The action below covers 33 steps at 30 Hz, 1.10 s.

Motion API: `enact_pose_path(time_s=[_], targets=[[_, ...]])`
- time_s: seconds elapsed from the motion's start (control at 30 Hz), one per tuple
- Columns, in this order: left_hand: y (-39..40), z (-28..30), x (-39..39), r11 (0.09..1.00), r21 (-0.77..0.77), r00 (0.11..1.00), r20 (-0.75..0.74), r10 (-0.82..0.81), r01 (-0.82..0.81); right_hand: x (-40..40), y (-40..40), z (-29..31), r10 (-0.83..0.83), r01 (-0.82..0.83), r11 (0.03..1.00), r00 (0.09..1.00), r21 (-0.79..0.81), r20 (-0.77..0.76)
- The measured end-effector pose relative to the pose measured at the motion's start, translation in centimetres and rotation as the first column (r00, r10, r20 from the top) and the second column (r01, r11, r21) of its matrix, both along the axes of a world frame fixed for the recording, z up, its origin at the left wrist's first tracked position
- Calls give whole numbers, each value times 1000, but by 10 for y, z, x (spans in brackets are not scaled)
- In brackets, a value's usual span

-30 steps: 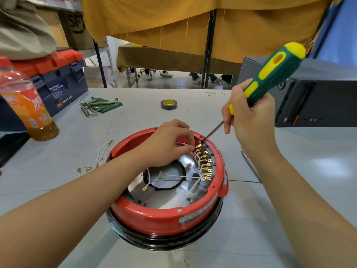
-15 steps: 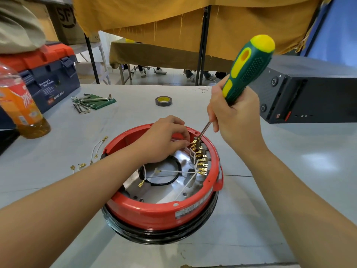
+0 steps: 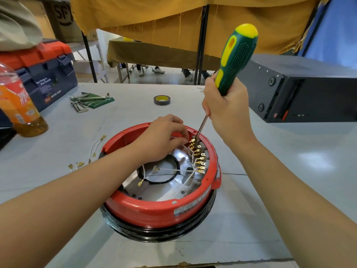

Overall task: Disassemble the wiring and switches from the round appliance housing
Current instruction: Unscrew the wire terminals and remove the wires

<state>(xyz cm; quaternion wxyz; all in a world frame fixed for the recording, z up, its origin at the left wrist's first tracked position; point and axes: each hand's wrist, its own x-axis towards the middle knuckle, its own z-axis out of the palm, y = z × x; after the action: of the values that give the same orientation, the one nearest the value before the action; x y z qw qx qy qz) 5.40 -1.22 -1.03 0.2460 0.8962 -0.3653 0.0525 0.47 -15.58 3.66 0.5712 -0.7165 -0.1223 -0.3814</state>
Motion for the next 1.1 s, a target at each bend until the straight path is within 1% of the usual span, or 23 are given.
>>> enact_pose_path(time_s=[0.13, 0.27, 0.4, 0.5, 0.6, 0.7, 0.8, 0.9, 1.0, 1.1], targets=[[0, 1, -1, 1000, -2, 1000, -16, -7, 7, 4, -10, -1, -1, 8, 982, 999, 191, -39], [0, 1, -1, 1000, 2, 1000, -16, -7, 7, 8, -21, -7, -14, 49, 929, 995, 366, -98], [0, 1, -1, 1000, 2, 1000, -19, -8, 8, 15, -30, -14, -33, 103, 874, 988, 475, -153], [0, 2, -1, 1000, -4, 1000, -23, -15, 15, 16, -32, -17, -42, 118, 862, 986, 492, -163], [0, 2, -2, 1000, -4, 1000, -24, -13, 12, 12, -31, -17, -34, 91, 881, 991, 465, -130], [1, 1, -2, 1000, -9, 999, -29, -15, 15, 6, -28, -15, -5, 31, 917, 998, 398, -66], [1, 2, -3, 1000, -12, 999, -32, -19, 18, -1, -22, -13, 31, -30, 956, 1000, 291, 2], [0, 2, -3, 1000, -11, 999, -28, -19, 19, -2, -17, -12, 66, -73, 971, 997, 227, 36], [0, 3, -4, 1000, -10, 999, -25, -20, 20, 0, -18, -12, 49, -49, 958, 999, 282, 5], [0, 3, -5, 1000, -8, 1000, -25, -17, 17, 5, -27, -16, 23, 14, 896, 997, 445, -79]])
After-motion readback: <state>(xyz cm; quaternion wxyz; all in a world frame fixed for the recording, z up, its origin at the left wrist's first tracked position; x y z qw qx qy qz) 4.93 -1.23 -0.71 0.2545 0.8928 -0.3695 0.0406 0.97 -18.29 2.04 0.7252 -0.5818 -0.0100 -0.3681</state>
